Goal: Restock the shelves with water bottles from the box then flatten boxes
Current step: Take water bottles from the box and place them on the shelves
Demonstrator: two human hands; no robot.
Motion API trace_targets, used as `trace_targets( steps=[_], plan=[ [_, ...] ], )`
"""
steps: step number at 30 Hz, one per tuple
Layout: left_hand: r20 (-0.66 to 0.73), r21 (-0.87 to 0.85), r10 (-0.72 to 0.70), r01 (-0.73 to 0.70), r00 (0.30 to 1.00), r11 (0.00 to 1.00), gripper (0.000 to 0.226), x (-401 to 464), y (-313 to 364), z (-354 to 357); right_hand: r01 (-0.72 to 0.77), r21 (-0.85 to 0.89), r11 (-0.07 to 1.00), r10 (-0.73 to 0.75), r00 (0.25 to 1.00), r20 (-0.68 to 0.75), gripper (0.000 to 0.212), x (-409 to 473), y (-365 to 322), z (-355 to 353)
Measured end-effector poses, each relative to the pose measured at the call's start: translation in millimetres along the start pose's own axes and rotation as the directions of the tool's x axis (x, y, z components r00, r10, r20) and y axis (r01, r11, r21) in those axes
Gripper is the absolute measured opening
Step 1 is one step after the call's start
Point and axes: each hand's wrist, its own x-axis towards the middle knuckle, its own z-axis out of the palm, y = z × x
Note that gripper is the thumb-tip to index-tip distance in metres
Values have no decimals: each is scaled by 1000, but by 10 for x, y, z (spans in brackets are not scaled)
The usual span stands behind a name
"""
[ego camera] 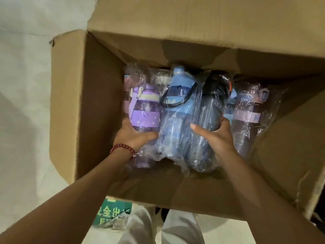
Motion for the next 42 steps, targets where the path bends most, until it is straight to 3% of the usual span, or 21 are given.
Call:
trace_targets(
  steps=[8,12,16,24,27,30,35,37,40,42],
  plan=[
    [71,-107,-59,66,996,992,92,-212,98,-336,-62,145,987,60,998,20,78,-521,-22,-127],
    [66,-198,-85,97,994,975,83,-572,177,-527,-44,153,987,49,998,-33,80,-900,-110,-257],
    [68,-243,-8,25,998,970,99,-1006,234,-702,5,142,990,-3,1000,-14,87,-1353,-385,-468],
    [-20,-224,266,-263,964,938,67,-2502,990,-1364,151,152,977,-153,988,1,84,-2467,-1144,-860],
    [-70,-263,369,-374,927,890,76,-2995,1290,-1645,207,168,964,-207,978,-17,98,-2978,-1508,-1051],
    [-112,-311,447,-459,887,833,80,-3506,1589,-1933,287,201,937,-284,958,-43,84,-3493,-1830,-1283],
    [-162,-347,566,-584,808,734,76,-4357,2000,-2367,391,315,864,-388,919,-77,95,-4314,-2221,-1720],
    [-167,-371,619,-630,768,682,62,-4711,2136,-2507,440,342,831,-430,896,-107,94,-4626,-2346,-1898],
    [-158,-379,700,-697,697,609,74,-5090,2245,-2675,530,372,762,-500,847,-182,93,-5053,-2459,-2152],
    [-149,-355,762,-754,630,553,72,-5366,2301,-2766,569,407,715,-521,821,-233,109,-5342,-2457,-2335]
  ],
)
